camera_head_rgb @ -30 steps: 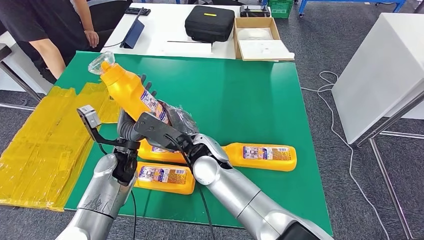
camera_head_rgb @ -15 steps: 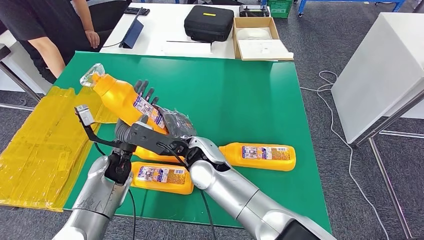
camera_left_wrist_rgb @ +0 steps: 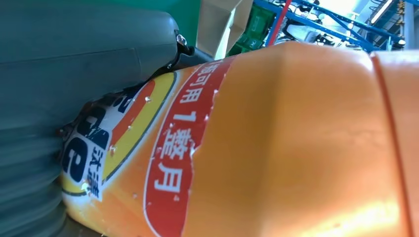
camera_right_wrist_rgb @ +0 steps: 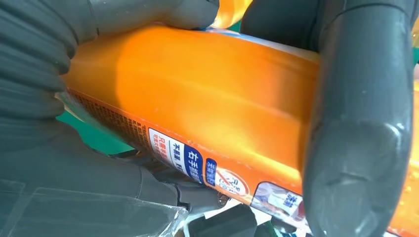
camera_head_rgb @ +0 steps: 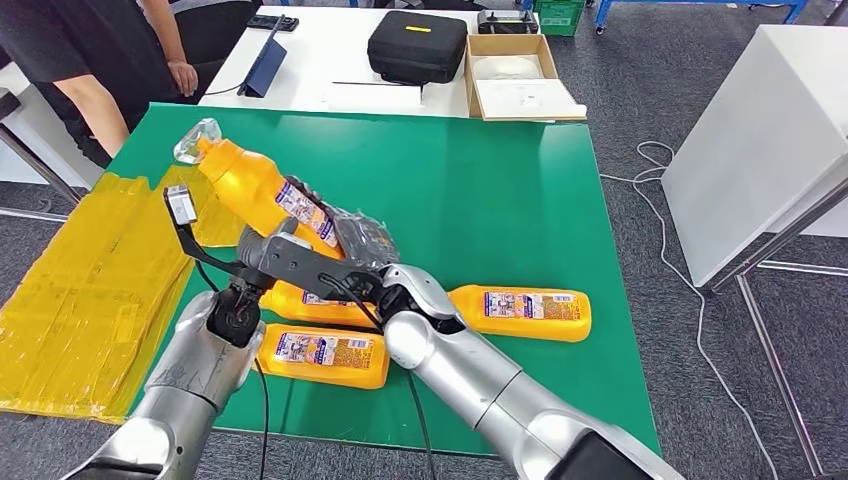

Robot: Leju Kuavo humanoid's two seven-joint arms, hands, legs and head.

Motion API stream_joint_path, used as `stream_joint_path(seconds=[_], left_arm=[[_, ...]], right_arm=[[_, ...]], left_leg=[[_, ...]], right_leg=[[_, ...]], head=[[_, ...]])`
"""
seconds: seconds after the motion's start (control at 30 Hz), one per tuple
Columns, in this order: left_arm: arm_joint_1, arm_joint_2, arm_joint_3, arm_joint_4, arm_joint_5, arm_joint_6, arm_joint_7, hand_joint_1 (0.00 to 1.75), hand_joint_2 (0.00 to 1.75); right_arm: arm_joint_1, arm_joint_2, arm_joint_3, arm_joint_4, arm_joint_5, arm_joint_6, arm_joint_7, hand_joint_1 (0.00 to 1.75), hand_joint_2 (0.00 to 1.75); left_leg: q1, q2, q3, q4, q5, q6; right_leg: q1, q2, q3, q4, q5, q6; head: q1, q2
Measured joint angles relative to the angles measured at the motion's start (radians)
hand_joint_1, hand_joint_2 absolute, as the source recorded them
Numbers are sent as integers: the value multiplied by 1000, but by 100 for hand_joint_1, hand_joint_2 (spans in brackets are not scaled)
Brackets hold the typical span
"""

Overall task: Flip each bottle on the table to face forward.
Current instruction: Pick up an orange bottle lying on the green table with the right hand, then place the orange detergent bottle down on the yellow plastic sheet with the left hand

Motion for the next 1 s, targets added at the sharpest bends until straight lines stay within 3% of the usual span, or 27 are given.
stream_joint_path(seconds=[0.67,0.73,0.8,0.87,1.0], left_arm=[[-35,17,-1,74,38,-33,-5,175,175],[-35,19,-1,74,38,-34,-4,175,175],[-36,20,-1,74,38,-34,-4,175,175],[-39,25,-1,75,40,-35,-4,175,175],[-52,36,0,86,57,-55,-2,175,175]], right_arm=[[-16,1,3,50,-10,-5,-22,175,175],[-16,1,3,51,-10,-5,-23,94,175],[-15,2,3,53,-3,-7,-25,7,87],[-9,2,-1,53,26,-17,-34,0,0],[25,-11,-57,20,137,-32,-53,0,0]], left_leg=[[0,0,-1,0,0,0],[0,0,-1,0,0,0],[0,0,-1,0,0,0],[0,0,-1,0,0,0],[0,-2,-1,0,0,0]], right_leg=[[0,0,0,0,0,0],[0,0,0,0,0,0],[0,0,0,0,0,0],[0,0,0,0,0,0],[0,0,0,0,0,0]], head=[[0,0],[0,0],[0,0],[0,0],[0,0]])
